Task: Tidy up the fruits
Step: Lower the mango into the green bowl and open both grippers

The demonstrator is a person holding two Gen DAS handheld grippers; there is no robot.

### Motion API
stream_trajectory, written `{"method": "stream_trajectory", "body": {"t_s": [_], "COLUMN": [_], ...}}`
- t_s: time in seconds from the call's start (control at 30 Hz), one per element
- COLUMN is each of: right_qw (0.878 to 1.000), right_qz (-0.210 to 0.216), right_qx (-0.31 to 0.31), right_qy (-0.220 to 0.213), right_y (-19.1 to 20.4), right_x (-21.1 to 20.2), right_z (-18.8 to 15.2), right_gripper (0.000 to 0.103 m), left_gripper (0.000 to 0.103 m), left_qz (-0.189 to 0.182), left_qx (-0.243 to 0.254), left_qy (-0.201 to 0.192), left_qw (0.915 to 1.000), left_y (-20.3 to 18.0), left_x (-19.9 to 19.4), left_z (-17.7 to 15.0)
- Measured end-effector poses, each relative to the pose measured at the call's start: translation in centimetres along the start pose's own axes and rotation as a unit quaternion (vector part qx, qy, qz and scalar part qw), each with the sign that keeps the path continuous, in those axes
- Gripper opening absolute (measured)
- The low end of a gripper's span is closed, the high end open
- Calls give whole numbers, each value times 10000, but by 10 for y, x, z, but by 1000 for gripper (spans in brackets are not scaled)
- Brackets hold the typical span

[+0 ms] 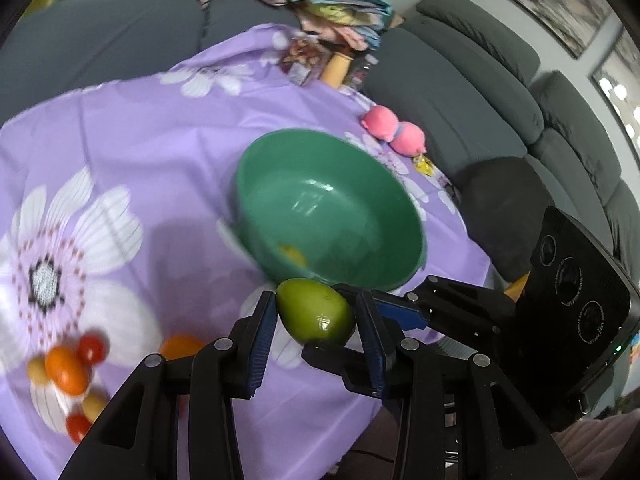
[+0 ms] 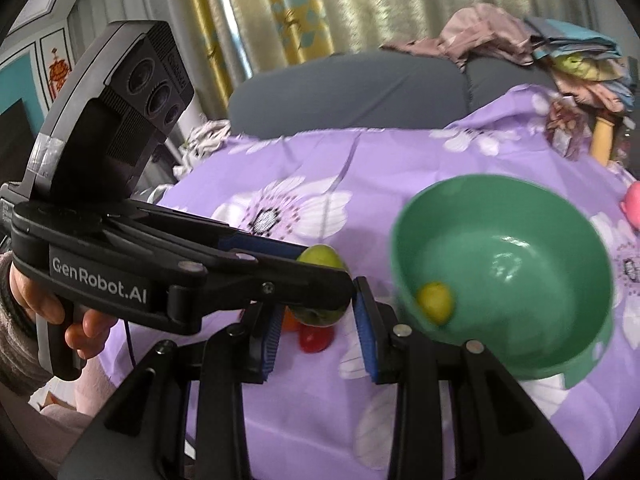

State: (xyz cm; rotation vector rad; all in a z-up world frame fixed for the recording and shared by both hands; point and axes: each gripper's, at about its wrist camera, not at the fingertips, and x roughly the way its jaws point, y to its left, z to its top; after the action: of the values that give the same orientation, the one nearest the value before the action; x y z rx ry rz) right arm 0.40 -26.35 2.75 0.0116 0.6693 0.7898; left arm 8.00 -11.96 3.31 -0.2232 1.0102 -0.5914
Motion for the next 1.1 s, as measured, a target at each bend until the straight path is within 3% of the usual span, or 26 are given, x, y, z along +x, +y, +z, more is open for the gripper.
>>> {"method": "stream_trajectory", "body": {"t_s": [0.33,0.77,0.8,0.87,0.93,1.0,1.1], "right_qw": [9980,9943,9938,9924,9910,9899,9883], "right_qz": [-428,-785,-827,-928,-1014,-1088,-1206], "right_qx": [313,693,733,808,865,899,931], "right_qy": [-348,-174,-142,-92,-98,-97,-58], "right_y": [-47,-91,-92,-95,-96,-97,-97], "right_x": [-16,-7,-6,-4,-5,-6,-5], "right_z": [12,7,6,4,2,1,1], "right_gripper": [34,35,35,36,36,36,48], "left_gripper": [41,41,43,65,79,85,88], "left_qz": [-187,-282,-259,-119,2,95,296], "left_qx": [399,385,368,375,351,285,272], "left_qy": [186,560,593,605,554,485,389], "left_qw": [9989,9973,9972,9974,9978,9984,9984], "left_y": [-25,-33,-31,-29,-26,-21,-14], "left_x": [33,73,74,75,72,67,58], "left_z": [39,55,55,55,56,57,56]}}
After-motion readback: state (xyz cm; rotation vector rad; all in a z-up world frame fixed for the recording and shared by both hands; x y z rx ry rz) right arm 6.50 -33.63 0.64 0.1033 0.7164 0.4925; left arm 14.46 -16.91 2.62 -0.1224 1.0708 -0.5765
